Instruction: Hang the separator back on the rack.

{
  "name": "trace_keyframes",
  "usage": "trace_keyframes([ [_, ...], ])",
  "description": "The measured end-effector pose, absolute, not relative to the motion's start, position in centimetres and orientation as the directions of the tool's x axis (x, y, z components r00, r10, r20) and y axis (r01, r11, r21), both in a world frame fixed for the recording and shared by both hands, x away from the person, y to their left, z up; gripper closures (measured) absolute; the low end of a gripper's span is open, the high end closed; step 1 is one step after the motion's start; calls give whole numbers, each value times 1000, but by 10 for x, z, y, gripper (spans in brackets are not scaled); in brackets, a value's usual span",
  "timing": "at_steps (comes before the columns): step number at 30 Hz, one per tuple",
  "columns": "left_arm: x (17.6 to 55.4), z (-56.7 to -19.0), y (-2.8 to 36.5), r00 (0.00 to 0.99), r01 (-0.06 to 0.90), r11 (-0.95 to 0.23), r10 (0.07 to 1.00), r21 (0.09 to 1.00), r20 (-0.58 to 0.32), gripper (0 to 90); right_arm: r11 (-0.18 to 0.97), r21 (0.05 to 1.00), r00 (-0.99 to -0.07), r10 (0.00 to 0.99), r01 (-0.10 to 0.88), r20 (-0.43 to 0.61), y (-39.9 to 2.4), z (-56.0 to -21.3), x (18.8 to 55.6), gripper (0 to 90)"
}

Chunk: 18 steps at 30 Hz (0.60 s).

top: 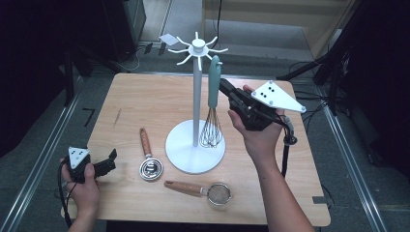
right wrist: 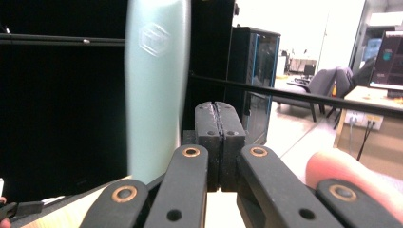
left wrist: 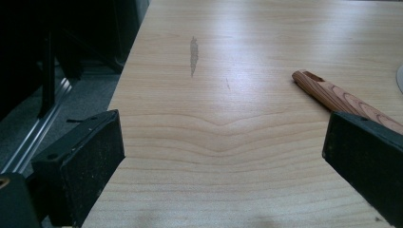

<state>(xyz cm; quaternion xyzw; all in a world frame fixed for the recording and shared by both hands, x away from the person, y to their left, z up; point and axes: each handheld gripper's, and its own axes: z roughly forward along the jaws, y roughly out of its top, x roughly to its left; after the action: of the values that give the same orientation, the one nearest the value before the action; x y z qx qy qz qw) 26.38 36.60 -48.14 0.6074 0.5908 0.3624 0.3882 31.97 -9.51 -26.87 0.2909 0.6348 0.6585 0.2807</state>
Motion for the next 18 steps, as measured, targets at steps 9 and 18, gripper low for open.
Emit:
trace_keyframes([
  [9,264,-481,366,41,435,0,999,900,-20,3,-37,999,-703,710,6,31,-87,-266,319,900],
  [18,264,-481,366,41,438,-2,999,899,-17,3,-29,1000,-716,698,-1,20,-82,-262,312,900],
])
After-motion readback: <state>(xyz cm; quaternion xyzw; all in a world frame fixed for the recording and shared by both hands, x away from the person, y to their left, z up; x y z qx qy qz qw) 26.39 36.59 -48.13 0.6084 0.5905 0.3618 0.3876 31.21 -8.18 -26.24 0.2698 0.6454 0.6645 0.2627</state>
